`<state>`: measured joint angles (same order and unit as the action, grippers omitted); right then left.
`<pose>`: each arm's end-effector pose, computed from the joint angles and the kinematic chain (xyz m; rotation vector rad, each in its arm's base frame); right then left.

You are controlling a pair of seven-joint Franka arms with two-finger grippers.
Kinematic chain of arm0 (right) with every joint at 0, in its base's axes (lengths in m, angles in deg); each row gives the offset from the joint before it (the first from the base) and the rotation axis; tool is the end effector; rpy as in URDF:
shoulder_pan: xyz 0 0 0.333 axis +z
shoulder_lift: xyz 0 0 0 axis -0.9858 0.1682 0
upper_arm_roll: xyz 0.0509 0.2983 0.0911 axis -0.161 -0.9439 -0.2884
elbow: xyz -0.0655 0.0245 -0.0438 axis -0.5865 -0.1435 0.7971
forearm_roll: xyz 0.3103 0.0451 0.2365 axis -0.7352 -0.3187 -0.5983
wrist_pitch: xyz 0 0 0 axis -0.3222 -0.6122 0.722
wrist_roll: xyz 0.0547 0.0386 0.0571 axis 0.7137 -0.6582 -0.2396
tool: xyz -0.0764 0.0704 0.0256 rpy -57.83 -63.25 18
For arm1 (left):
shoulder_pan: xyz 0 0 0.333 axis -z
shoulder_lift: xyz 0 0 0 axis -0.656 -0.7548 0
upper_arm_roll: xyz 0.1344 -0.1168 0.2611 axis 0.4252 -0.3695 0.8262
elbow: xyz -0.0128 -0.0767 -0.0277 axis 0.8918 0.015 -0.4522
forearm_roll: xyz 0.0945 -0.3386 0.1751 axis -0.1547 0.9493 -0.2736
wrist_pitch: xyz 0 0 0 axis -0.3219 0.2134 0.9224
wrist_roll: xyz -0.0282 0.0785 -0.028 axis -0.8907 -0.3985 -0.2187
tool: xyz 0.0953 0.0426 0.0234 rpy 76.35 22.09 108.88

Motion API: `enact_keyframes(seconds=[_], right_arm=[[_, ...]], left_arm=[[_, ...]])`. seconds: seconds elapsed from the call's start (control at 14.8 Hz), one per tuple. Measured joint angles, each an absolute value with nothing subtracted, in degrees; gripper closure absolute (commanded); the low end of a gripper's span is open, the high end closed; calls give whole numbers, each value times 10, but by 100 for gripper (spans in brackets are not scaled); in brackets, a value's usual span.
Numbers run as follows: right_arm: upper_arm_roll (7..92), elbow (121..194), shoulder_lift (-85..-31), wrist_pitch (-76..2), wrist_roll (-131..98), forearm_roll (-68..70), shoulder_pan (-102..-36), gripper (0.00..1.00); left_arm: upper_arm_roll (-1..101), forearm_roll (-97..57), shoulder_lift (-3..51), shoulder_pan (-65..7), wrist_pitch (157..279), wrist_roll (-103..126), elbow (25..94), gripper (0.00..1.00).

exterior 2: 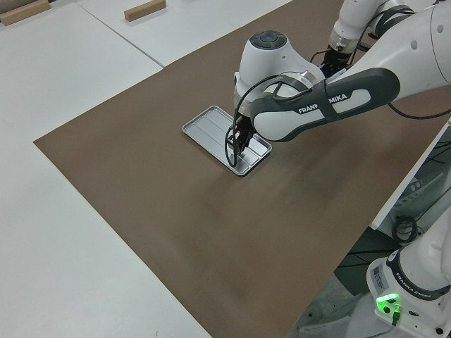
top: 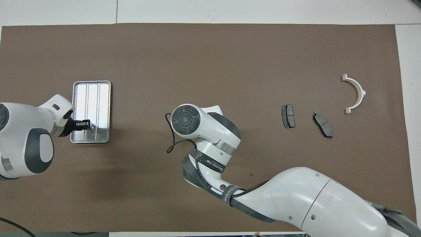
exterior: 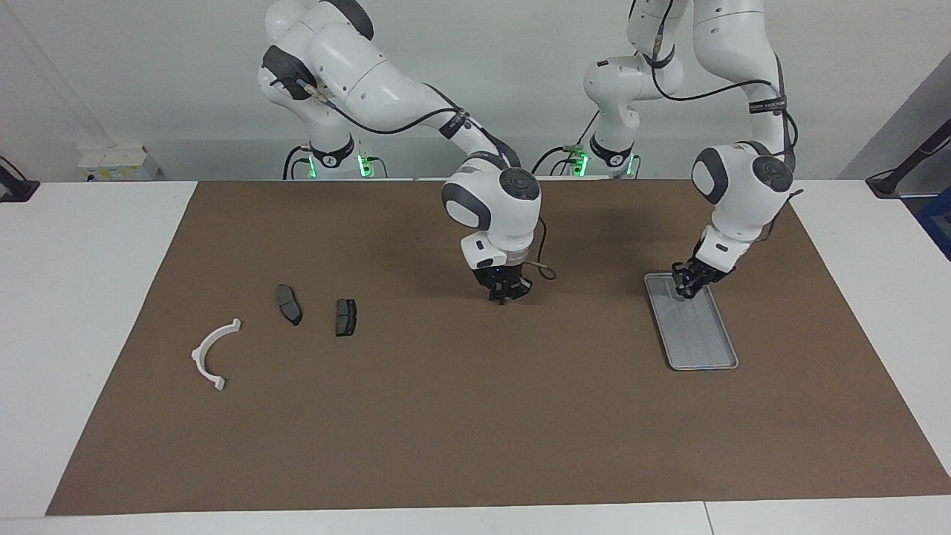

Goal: Pick bearing gear from pile to tray

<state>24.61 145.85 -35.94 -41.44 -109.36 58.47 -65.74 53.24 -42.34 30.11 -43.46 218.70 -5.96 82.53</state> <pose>0.5242 0.4439 0.2876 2.9972 -0.7629 0.0842 0.5206 0.0208 0.3160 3.1049 0.0629 0.0669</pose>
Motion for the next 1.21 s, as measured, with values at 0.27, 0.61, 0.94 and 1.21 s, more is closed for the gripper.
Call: enact_keyframes(seconds=[0.27, 0.61, 0.94, 1.21], right_arm=[[248, 1427, -360, -370, -1094, 587, -660, 0], [246, 1369, -390, -327, -1028, 580, -725, 0], [246, 1367, -436, -308, -794, 528, -836, 0], [245, 1367, -444, -298, -634, 526, -902, 0]], left_arm=[[532, -423, 293, -434, 2200, -58, 828, 100], [532, -423, 287, -426, 2210, -51, 831, 49], [532, -423, 286, -425, 2187, -50, 819, 0], [531, -422, 291, -376, 2016, 32, 685, 0]])
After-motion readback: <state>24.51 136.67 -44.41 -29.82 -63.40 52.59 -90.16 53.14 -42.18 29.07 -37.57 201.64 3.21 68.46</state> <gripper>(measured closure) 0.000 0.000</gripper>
